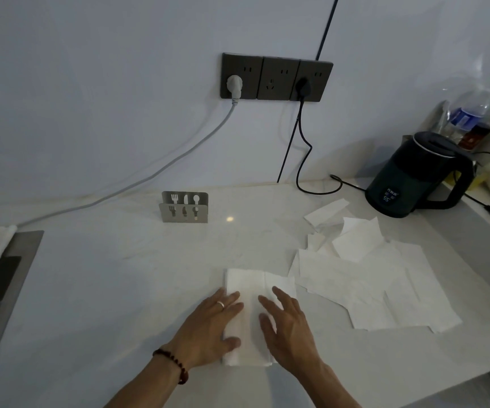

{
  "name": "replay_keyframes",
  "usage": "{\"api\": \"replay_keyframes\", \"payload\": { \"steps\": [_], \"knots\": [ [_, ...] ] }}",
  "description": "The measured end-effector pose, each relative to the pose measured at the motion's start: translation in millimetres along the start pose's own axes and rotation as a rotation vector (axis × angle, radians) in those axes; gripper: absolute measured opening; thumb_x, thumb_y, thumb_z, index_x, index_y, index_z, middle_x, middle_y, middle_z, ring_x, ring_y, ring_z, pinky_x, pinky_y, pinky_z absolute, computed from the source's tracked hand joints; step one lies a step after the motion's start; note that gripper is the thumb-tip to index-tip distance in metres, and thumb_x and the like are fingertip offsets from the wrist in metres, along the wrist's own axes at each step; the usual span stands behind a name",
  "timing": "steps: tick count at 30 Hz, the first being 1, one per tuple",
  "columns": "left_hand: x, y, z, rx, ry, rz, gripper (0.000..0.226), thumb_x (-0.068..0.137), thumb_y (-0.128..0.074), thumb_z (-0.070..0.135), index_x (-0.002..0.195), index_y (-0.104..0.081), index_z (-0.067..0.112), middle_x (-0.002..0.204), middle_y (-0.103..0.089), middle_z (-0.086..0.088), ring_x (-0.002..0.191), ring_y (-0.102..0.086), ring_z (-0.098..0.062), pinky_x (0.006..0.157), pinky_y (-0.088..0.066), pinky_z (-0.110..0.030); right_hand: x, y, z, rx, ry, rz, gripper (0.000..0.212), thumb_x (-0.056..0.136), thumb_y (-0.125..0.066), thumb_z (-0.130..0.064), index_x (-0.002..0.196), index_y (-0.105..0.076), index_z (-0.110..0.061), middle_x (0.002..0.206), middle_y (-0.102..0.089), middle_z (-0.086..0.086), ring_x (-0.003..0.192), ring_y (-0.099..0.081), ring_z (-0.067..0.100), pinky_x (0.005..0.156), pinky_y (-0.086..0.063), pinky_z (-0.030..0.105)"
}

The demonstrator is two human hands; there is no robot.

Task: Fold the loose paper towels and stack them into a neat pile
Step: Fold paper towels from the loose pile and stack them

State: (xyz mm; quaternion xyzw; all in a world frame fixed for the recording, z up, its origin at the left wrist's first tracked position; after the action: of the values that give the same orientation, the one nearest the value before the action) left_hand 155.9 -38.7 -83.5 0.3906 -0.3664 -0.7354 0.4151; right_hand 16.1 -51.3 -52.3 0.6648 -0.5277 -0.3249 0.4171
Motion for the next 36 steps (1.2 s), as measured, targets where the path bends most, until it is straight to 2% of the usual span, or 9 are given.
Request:
{"api": "replay_keyframes", "payload": {
  "steps": [6, 12, 15, 18, 26, 28, 30, 32, 36],
  "knots": [
    [7.4, -7.5, 6.7, 0.217, -0.067, -0.115, 0.082, 0.094, -0.045, 0.054, 0.155, -0.003, 0.021, 0.162, 0.010, 0.005, 0.140, 0.025, -0.005, 0.112, 0.019, -0.034, -8.4, -27.8, 5.3, -0.171, 0.015, -0.250, 0.051, 0.096, -0.039, -0.049, 0.145, -0.036, -0.036, 0.161, -0.017, -0.002, 0.145, -0.019, 0.021, 0.112, -0.027, 0.035],
    [17.3, 6.1, 15.4, 0.156, -0.066, -0.104, 0.075, 0.094, -0.048, 0.053, 0.154, -0.017, 0.020, 0.163, -0.005, 0.003, 0.149, 0.001, -0.011, 0.119, 0.002, -0.029, -5.5, -18.6, 12.4, -0.079, 0.015, -0.233, 0.061, 0.089, -0.027, -0.057, 0.142, -0.044, -0.031, 0.154, -0.034, -0.001, 0.141, -0.031, 0.021, 0.110, -0.030, 0.036],
    [34.3, 23.3, 33.0, 0.147, -0.059, 0.028, 0.058, 0.097, -0.043, 0.048, 0.148, -0.034, 0.021, 0.158, -0.025, 0.000, 0.146, -0.017, -0.015, 0.119, -0.007, -0.028, 5.5, 8.9, 42.9, -0.084, -0.011, -0.021, 0.038, 0.090, -0.058, -0.035, 0.126, -0.061, -0.022, 0.131, -0.060, 0.000, 0.120, -0.057, 0.021, 0.099, -0.045, 0.036],
    [58.7, 24.0, 64.4, 0.116, -0.106, 0.062, 0.053, 0.099, -0.042, 0.041, 0.146, -0.038, 0.018, 0.155, -0.031, -0.002, 0.145, -0.020, -0.016, 0.118, -0.007, -0.027, 19.1, 40.5, 86.6, -0.138, -0.077, 0.100, 0.042, 0.071, -0.081, -0.014, 0.111, -0.069, -0.015, 0.112, -0.069, 0.004, 0.103, -0.067, 0.025, 0.084, -0.055, 0.040],
    [108.0, -9.7, 106.6, 0.184, -0.067, -0.069, 0.054, 0.099, -0.041, 0.039, 0.149, -0.031, 0.021, 0.158, -0.024, -0.001, 0.147, -0.014, -0.015, 0.121, 0.001, -0.037, 65.8, 69.8, 165.5, -0.470, -0.128, -0.068, 0.087, 0.071, -0.067, 0.000, 0.149, -0.031, -0.016, 0.152, -0.036, 0.007, 0.143, -0.028, 0.029, 0.115, -0.025, 0.047],
    [111.3, -13.4, 107.2, 0.199, -0.043, -0.073, 0.053, 0.099, -0.042, 0.040, 0.147, -0.034, 0.022, 0.158, -0.024, 0.000, 0.147, -0.014, -0.015, 0.120, 0.002, -0.037, 76.2, 71.9, 172.0, -0.494, -0.111, -0.067, 0.085, 0.066, -0.072, -0.002, 0.144, -0.040, -0.015, 0.139, -0.051, 0.008, 0.131, -0.045, 0.030, 0.108, -0.034, 0.049],
    [114.6, -12.8, 108.3, 0.204, -0.022, -0.058, 0.052, 0.098, -0.043, 0.041, 0.146, -0.036, 0.023, 0.158, -0.025, 0.001, 0.147, -0.014, -0.014, 0.120, 0.001, -0.036, 82.7, 75.6, 173.3, -0.506, -0.077, -0.030, 0.068, 0.056, -0.075, -0.001, 0.121, -0.062, -0.013, 0.100, -0.066, 0.005, 0.092, -0.064, 0.027, 0.080, -0.050, 0.042],
    [116.7, -10.8, 109.9, 0.202, -0.015, -0.046, 0.050, 0.098, -0.043, 0.041, 0.144, -0.040, 0.023, 0.156, -0.028, 0.002, 0.146, -0.016, -0.013, 0.120, 0.000, -0.036, 85.8, 79.0, 173.6, -0.476, -0.047, 0.025, 0.038, 0.051, -0.077, 0.002, 0.084, -0.068, -0.015, 0.066, -0.059, -0.001, 0.057, -0.059, 0.022, 0.052, -0.039, 0.031],
    [121.4, -3.6, 116.2, 0.114, -0.009, 0.035, 0.047, 0.098, -0.043, 0.043, 0.141, -0.045, 0.024, 0.149, -0.037, 0.005, 0.142, -0.023, -0.012, 0.117, -0.005, -0.028, 78.3, 101.0, 193.6, 0.107, -0.296, 0.145, 0.015, 0.087, -0.056, -0.007, 0.078, -0.066, -0.013, 0.072, -0.066, -0.002, 0.065, -0.061, 0.019, 0.060, -0.047, 0.031]
  ]
}}
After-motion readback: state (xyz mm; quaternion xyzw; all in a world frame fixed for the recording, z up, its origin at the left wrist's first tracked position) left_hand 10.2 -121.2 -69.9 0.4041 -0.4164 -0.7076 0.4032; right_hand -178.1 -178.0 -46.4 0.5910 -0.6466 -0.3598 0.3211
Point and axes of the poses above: each hand's wrist, its own x-axis towards the middle knuckle, its own y-axis out of the back of the hand, z = x × y, the point moved 10 cm from there along x, towards the middle knuckle
